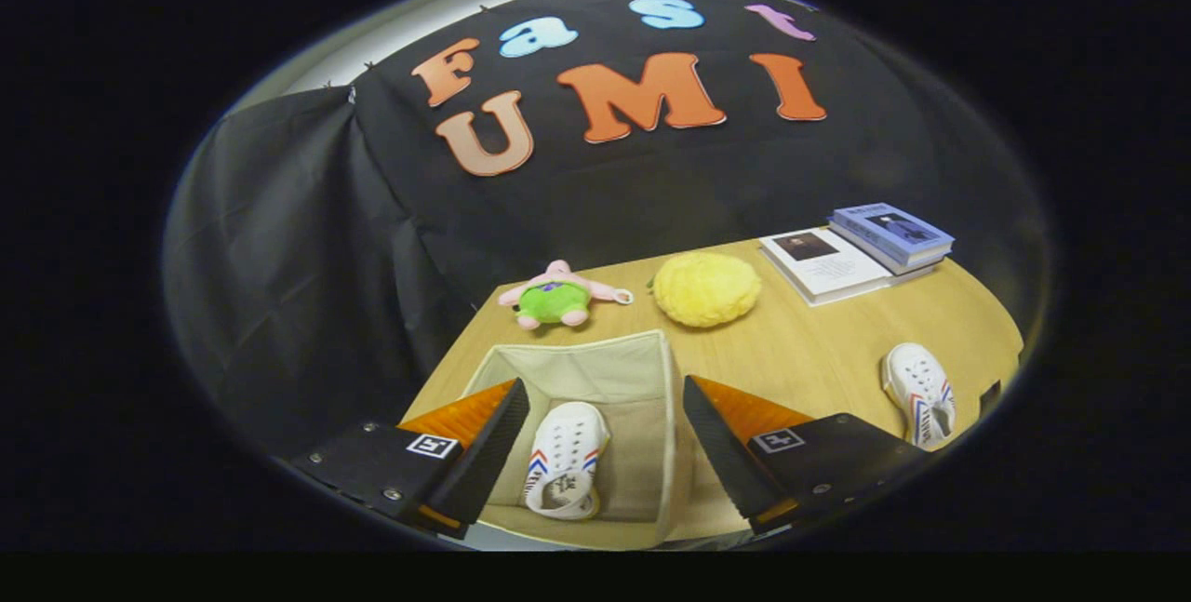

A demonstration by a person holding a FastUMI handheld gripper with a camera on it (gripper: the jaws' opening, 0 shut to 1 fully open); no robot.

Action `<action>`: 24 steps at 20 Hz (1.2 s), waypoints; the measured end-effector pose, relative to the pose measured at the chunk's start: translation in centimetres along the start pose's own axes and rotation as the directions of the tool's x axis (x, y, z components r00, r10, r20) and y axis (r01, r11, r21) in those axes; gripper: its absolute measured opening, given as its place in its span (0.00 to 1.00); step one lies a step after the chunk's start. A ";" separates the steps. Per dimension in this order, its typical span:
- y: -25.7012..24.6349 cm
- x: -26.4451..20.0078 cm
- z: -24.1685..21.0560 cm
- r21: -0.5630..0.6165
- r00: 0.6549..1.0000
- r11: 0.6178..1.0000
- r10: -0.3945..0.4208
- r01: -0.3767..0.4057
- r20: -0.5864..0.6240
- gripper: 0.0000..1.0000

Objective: Open the storage box then place both shoes into the box .Put the left shoe in first, then the right shoe, with the right side of both shoes facing outward in a uniform manner.

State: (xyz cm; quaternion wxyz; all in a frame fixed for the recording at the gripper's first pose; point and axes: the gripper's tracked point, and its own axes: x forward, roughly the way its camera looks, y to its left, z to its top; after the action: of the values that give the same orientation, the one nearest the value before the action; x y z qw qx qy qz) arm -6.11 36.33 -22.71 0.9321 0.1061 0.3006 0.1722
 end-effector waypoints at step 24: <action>-33.4 -4.4 -4.1 0.051 0.895 0.896 -0.433 0.440 -0.107 0.99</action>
State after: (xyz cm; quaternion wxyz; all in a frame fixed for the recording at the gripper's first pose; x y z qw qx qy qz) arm -3.33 4.32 -33.77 0.9274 0.0622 0.3658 -0.0480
